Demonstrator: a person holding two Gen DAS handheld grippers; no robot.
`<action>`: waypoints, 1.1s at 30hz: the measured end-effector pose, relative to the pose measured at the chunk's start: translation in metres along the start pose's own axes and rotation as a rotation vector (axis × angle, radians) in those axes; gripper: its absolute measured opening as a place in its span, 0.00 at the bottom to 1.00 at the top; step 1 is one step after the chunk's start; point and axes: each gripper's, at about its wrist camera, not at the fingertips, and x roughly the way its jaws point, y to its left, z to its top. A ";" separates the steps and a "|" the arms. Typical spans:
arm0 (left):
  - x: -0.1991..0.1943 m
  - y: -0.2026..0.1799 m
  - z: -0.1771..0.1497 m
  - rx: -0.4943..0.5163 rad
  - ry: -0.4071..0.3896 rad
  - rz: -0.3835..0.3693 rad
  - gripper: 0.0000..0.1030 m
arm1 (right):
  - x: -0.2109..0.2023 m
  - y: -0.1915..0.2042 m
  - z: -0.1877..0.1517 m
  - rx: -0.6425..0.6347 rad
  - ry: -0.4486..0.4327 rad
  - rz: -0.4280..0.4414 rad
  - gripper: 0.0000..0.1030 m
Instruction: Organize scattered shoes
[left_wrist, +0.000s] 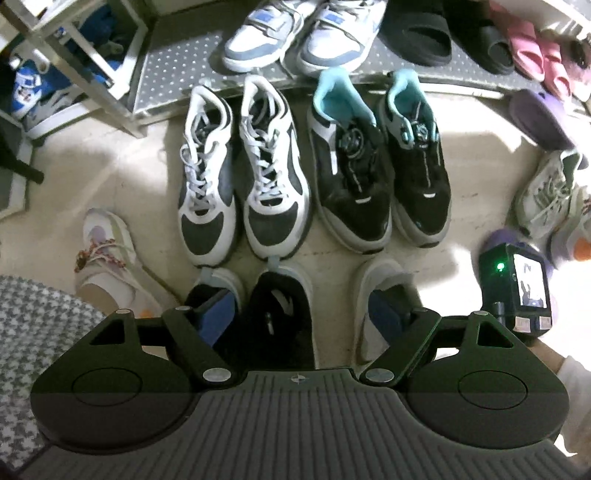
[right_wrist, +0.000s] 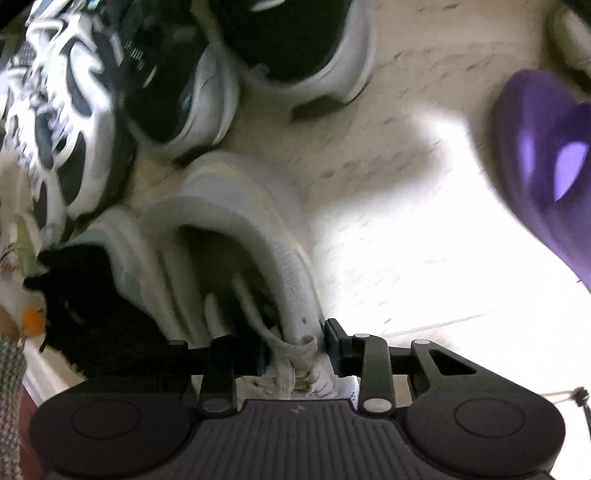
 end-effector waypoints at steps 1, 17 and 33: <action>0.001 -0.001 0.000 0.000 0.001 0.001 0.82 | 0.004 0.001 0.000 0.015 0.004 0.001 0.30; 0.001 -0.041 0.001 0.143 -0.007 -0.036 0.82 | -0.019 -0.036 0.019 0.177 0.021 -0.018 0.77; 0.003 -0.086 -0.002 0.272 -0.033 -0.062 0.83 | -0.137 -0.182 0.055 0.376 -0.382 -0.303 0.71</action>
